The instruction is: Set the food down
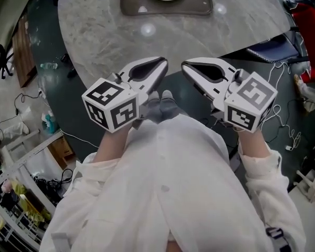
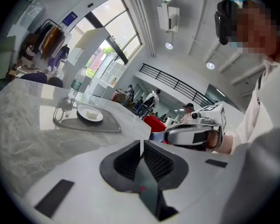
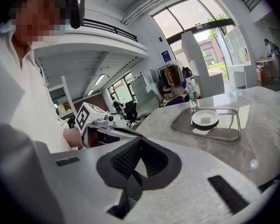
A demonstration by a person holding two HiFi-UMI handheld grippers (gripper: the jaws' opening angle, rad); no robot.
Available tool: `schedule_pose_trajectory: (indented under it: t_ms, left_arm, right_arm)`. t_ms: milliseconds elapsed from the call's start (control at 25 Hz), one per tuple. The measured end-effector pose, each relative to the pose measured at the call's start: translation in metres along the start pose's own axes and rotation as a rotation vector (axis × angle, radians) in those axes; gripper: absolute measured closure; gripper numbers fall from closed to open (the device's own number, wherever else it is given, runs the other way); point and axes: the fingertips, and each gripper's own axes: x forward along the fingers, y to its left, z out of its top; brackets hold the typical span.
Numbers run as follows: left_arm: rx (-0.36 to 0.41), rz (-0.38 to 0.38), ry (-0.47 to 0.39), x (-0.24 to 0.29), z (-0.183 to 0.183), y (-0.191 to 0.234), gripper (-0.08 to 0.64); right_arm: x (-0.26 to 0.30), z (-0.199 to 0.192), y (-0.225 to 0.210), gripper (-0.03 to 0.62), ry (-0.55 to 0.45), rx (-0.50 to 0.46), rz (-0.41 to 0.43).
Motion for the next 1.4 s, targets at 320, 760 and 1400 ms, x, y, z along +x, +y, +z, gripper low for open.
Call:
schedule_pose_trajectory:
  t_ms: [320,760,1400]
  left_arm:
    - [0.014,-0.037,0.026,0.011,-0.002,-0.008,0.526]
    - [0.018,-0.037,0.036,0.018,-0.002,-0.014,0.526]
    - [0.027,0.006,0.068,0.010,-0.012,-0.024,0.527]
  right_arm:
    - [0.001,0.003,-0.012,0.589,-0.001,-0.001,-0.043]
    - [-0.003,0.001,-0.024,0.589,-0.014,-0.006,-0.118]
    - [-0.002,-0.016,-0.002,0.589,-0.076,0.121,-0.091]
